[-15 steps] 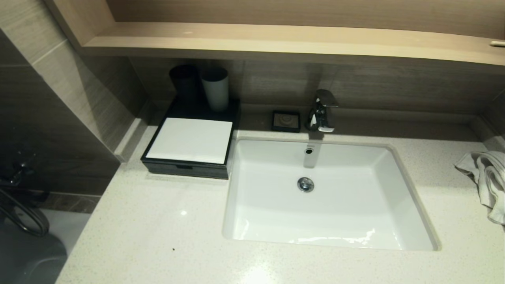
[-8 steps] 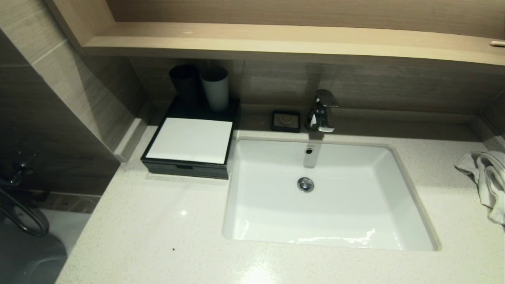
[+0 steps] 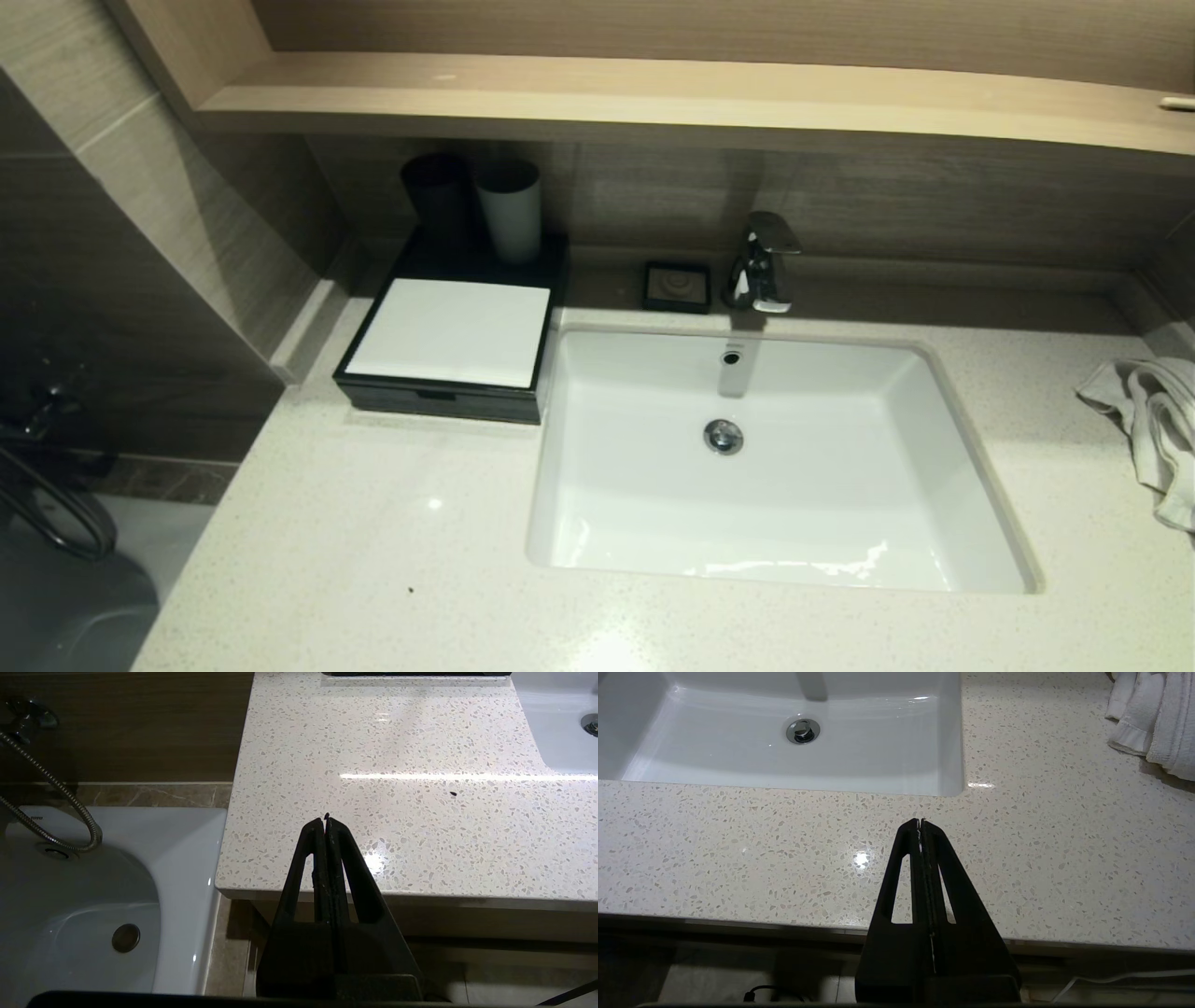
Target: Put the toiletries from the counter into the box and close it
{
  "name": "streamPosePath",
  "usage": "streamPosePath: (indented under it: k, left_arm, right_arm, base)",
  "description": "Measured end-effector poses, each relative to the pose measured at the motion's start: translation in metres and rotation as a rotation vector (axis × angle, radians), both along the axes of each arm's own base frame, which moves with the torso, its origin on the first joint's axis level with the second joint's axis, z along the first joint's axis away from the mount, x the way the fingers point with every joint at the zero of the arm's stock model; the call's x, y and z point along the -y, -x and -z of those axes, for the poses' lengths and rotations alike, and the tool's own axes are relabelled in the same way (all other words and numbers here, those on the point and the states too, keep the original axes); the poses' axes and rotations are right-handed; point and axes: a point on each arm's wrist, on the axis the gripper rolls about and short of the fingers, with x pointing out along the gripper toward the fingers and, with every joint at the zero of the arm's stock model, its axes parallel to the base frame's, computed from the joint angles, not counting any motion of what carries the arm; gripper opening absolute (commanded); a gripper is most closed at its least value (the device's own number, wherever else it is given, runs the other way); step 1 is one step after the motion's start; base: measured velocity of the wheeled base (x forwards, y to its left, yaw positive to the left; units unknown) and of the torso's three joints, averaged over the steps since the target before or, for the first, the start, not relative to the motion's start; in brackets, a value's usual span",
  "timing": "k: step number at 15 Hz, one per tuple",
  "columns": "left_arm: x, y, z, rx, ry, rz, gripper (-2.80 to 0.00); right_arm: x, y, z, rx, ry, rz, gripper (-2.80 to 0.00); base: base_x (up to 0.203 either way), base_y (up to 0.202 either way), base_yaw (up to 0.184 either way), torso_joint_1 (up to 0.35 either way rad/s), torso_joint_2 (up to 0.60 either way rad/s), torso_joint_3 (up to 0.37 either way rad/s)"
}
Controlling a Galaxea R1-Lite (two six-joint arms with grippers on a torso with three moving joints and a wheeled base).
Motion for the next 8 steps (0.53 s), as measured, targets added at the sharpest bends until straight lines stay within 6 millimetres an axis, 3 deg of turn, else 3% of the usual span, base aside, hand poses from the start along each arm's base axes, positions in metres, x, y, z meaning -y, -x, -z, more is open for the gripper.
streamPosePath:
  k: [8]
  left_arm:
    - [0.0000, 0.0000, 0.0000, 0.000, 0.003, -0.002, -2.80]
  right_arm:
    - [0.0000, 0.0000, 0.0000, 0.000, 0.000, 0.000, -2.80]
  base:
    - [0.000, 0.000, 0.000, 0.000, 0.00, 0.000]
